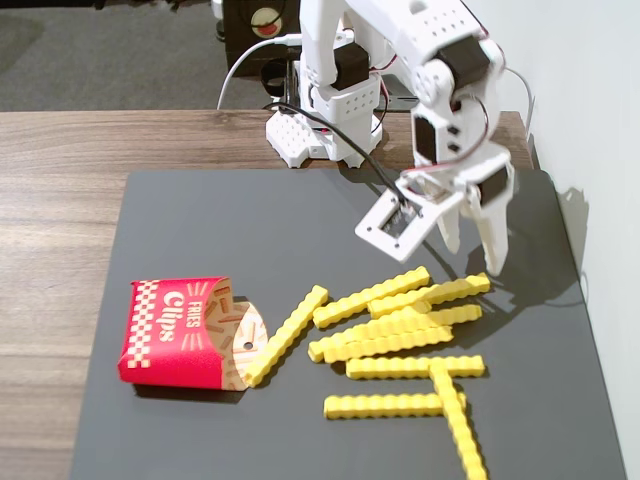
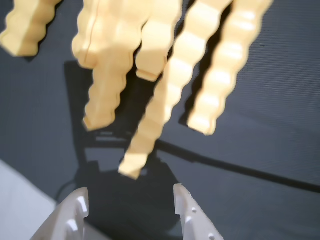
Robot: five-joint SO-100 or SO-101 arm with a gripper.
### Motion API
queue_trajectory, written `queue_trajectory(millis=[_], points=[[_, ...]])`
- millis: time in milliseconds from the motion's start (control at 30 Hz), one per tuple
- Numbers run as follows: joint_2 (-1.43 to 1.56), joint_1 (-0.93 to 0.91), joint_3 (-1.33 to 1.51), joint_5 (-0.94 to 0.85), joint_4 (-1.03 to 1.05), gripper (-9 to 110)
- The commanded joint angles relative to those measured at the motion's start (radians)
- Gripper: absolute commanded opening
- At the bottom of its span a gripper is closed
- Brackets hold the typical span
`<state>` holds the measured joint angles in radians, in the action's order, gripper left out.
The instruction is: Grab a fry
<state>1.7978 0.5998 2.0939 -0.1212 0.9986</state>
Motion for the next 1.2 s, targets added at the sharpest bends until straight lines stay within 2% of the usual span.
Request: queue_trajectory(millis=[0, 600, 1167], points=[[-0.055, -0.005, -0.077, 0.029, -0.02, 23], [-0.219, 0.029, -0.158, 0.078, -0.057, 21], [-0.245, 0.034, -0.167, 0.071, -0.049, 5]])
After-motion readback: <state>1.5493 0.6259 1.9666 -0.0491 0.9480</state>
